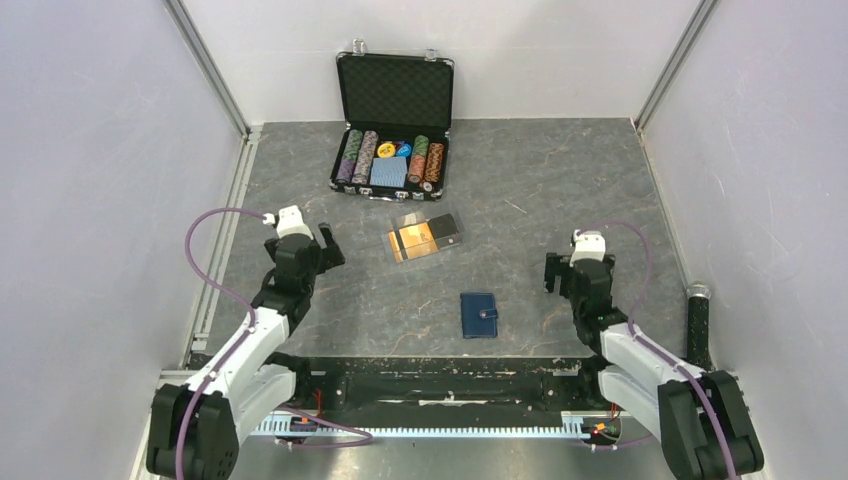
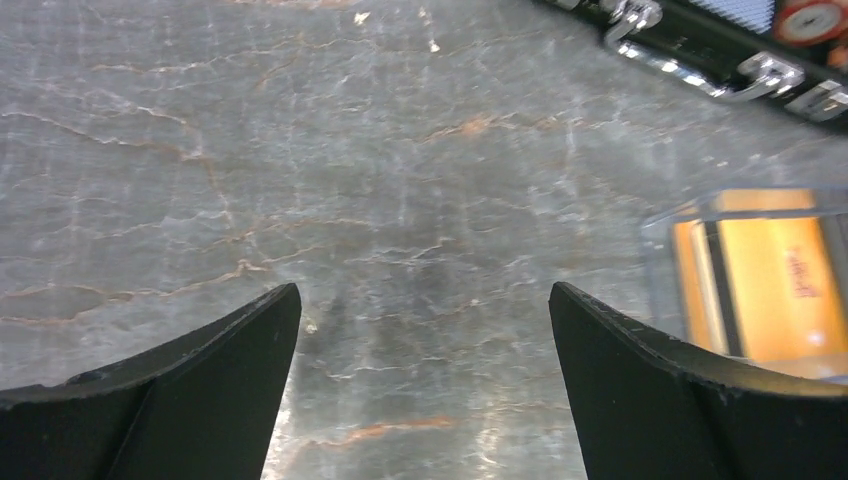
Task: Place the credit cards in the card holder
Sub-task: Reset both arms
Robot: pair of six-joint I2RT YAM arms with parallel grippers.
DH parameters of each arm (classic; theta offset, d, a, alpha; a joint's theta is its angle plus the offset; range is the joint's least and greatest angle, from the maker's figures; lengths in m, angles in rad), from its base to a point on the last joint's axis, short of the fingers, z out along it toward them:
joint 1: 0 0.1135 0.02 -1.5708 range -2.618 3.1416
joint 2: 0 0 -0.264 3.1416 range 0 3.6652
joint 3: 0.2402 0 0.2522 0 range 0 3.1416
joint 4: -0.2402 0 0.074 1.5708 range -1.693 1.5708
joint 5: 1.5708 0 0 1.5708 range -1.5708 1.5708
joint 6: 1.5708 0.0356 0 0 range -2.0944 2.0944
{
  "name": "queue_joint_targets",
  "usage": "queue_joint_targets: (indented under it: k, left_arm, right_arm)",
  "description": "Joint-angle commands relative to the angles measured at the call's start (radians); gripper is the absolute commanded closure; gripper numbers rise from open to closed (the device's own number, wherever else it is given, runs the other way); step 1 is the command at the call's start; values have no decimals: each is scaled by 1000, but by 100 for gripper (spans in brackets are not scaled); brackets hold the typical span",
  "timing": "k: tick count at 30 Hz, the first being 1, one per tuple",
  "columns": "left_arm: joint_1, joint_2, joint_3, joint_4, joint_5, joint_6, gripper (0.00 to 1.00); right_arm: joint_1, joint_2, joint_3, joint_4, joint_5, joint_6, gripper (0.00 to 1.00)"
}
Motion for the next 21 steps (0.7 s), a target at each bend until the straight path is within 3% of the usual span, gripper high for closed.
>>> queue_joint_targets:
  k: [1,4,8,16,18,19,21]
  left_arm:
    - [14,46,-56,268,-81,238,0]
    - [20,119,-106,401,-14,385,0]
    - [27,230,-119,505,-4,433,0]
    - [84,446,-53,754,119,418,0]
    - [104,519,-47,822,176,430,0]
    - [117,549,-43,855,194,422,0]
    - [155,545,-46,837,223,398,0]
  right_arm:
    - [-7,9,-95,379,100,-133,2]
    - [-9,83,-133,529,127,-177,2]
    - [-10,198,-232,813,130,-222,2]
    - [-16,351,-159,929,108,-317,2]
    - [-39,409,-214,1099,67,-322,2]
    - [-64,391,-200,1023,36,-301,2]
    - [-93,403,-221,1080,-7,-281,2]
